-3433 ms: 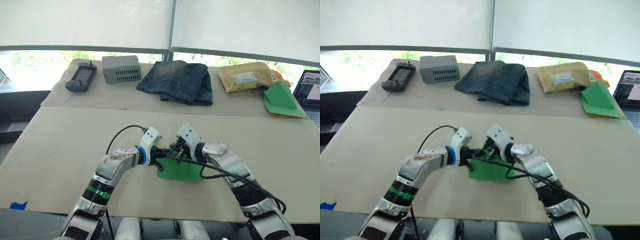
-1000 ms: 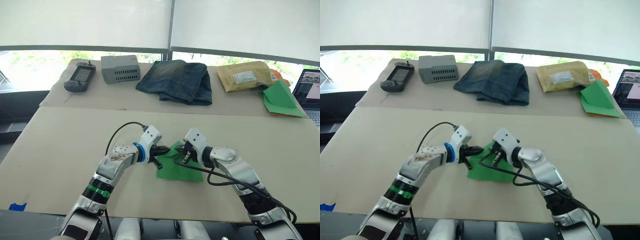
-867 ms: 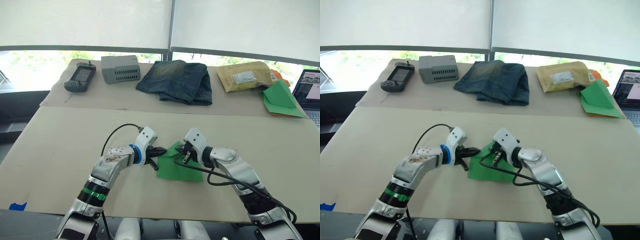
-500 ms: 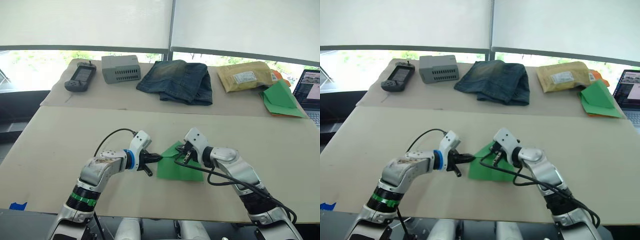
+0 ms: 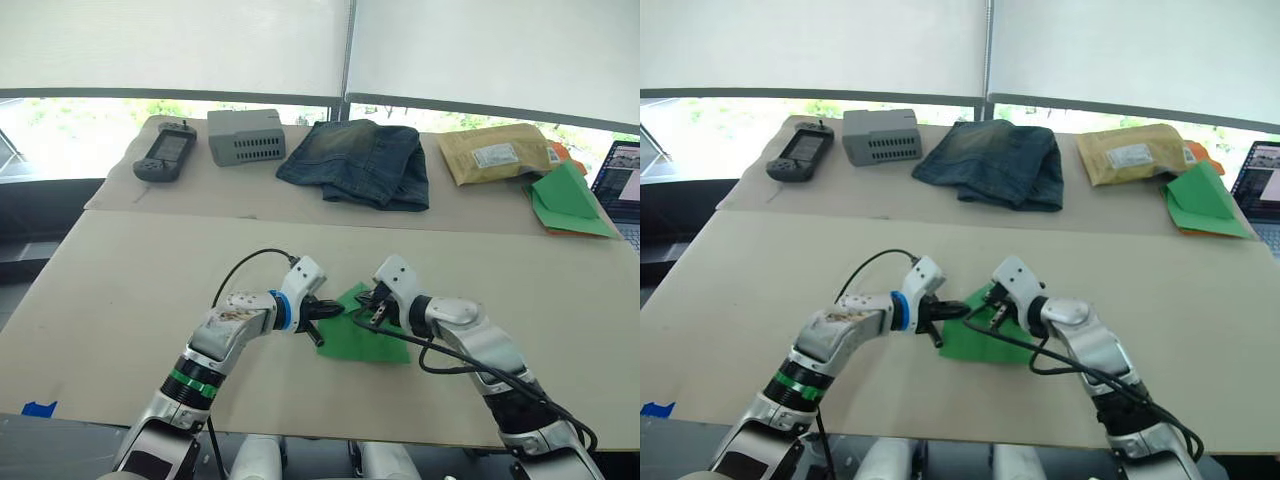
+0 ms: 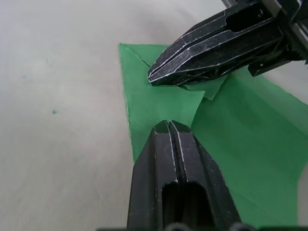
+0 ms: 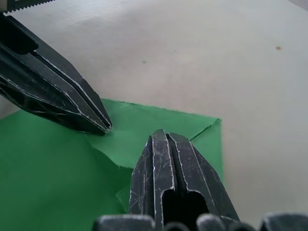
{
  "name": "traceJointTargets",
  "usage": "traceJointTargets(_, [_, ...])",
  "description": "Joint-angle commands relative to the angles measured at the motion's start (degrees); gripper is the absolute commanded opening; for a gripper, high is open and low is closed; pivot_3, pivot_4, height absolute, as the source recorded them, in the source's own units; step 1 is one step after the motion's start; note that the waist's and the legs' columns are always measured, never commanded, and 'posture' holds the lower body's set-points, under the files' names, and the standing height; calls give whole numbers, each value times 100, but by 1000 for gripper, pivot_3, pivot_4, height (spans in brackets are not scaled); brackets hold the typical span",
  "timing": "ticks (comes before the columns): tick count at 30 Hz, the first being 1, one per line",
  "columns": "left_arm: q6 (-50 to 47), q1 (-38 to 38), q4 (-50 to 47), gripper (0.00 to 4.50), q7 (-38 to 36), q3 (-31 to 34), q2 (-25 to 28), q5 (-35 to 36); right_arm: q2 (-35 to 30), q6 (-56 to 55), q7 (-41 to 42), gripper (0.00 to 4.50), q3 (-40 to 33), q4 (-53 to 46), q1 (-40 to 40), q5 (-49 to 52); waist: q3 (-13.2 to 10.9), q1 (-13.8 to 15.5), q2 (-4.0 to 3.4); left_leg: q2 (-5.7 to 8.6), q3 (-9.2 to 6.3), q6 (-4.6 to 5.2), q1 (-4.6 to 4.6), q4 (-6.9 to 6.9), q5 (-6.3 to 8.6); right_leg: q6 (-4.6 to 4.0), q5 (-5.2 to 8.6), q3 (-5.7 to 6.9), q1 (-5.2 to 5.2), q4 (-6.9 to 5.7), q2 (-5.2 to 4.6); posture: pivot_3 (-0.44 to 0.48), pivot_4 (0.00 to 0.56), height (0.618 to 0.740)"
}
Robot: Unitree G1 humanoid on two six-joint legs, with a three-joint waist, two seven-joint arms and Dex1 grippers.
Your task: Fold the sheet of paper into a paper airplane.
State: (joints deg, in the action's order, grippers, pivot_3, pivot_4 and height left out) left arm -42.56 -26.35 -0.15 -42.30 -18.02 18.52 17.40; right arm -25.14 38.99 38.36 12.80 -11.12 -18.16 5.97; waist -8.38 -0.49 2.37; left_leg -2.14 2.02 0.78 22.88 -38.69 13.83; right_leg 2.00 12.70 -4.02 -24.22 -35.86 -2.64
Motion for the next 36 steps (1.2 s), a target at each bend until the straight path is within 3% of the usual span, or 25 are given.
traceJointTargets(1, [448,50,312,20,-140,-377,46,-382,-136,382,-60,0,-216,-252,143,134,0,-3,0,0,0,0,0,0,0,1,0,0,0,2,0,0,150,734])
traceJointTargets(7, [653,64,506,20,-222,-392,-29,-458,-231,810,-232,0,-772,-912,228,449,-1,12,-1,0,0,0,3,0,0,1,1,0,-2,1,-1,0,150,734])
traceJointTargets(13, [730,43,614,20,-340,-461,-82,-560,-994,1423,-100,0,-1349,-1613,542,733,-4,37,-6,6,-1,0,8,-3,0,8,2,0,-2,5,-5,0,150,734])
traceJointTargets(17, [850,-21,740,20,-387,-503,-123,-668,-1361,1431,-13,0,-1668,-1621,1158,855,-4,79,-5,9,-7,1,10,-1,0,13,10,3,0,7,-6,0,150,734])
traceJointTargets(27, [897,-52,827,20,-419,-480,-209,-794,-1283,1477,177,0,-1556,-1532,1457,1322,-4,65,-9,17,-10,1,12,-9,0,-7,27,-7,5,7,-6,0,150,734])
traceJointTargets(36, [890,-35,834,20,-426,-450,-199,-843,-1920,1875,515,0,-1699,-2025,1945,1860,-4,91,-10,18,-18,1,13,-9,0,19,14,-6,7,8,-6,0,150,734])
